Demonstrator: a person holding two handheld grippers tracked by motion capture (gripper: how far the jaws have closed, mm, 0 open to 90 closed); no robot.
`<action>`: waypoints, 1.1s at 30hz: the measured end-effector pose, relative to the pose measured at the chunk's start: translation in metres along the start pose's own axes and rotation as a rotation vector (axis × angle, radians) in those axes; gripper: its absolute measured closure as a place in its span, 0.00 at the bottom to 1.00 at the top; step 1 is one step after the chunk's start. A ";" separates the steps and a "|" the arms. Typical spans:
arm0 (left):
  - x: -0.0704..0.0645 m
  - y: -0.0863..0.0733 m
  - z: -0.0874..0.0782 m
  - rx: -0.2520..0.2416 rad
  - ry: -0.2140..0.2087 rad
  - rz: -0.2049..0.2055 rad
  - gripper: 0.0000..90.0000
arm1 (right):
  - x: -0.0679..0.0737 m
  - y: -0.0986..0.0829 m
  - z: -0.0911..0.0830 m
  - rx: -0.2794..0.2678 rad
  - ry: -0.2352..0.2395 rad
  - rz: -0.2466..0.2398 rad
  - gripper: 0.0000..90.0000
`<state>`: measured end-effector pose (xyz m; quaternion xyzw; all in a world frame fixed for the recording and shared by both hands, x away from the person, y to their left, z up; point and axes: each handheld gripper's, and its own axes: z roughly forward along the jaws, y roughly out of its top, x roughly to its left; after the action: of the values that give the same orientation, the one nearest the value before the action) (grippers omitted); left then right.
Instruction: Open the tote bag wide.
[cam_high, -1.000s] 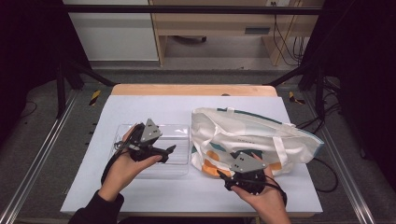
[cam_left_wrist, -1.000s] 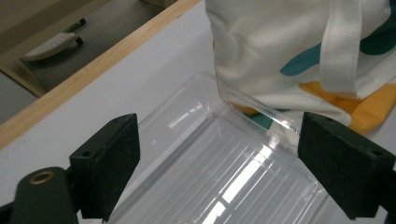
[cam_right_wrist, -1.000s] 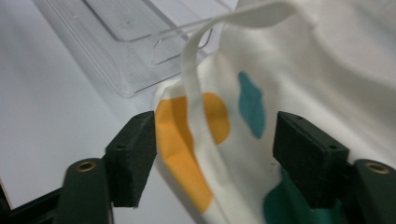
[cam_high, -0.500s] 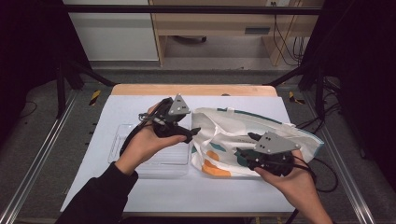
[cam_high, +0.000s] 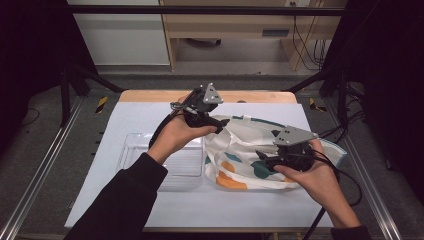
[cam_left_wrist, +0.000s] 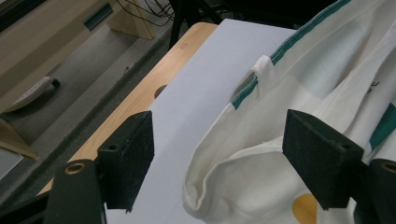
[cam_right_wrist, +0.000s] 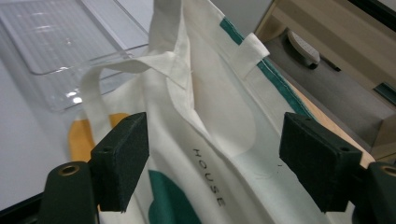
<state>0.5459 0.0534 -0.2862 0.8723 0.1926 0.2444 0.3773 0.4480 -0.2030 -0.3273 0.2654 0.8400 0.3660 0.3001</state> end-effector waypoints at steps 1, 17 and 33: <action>0.001 0.000 0.002 -0.002 -0.002 -0.004 0.28 | 0.000 0.001 0.003 0.006 -0.001 0.004 0.28; -0.002 0.006 0.008 0.002 0.000 0.019 0.31 | 0.005 -0.010 0.050 0.177 -0.038 0.018 0.48; -0.012 0.022 0.021 0.021 -0.037 0.052 0.38 | 0.015 -0.017 0.020 0.022 0.005 0.055 0.98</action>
<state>0.5516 0.0204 -0.2856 0.8852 0.1654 0.2360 0.3652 0.4478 -0.1941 -0.3562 0.2907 0.8371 0.3653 0.2850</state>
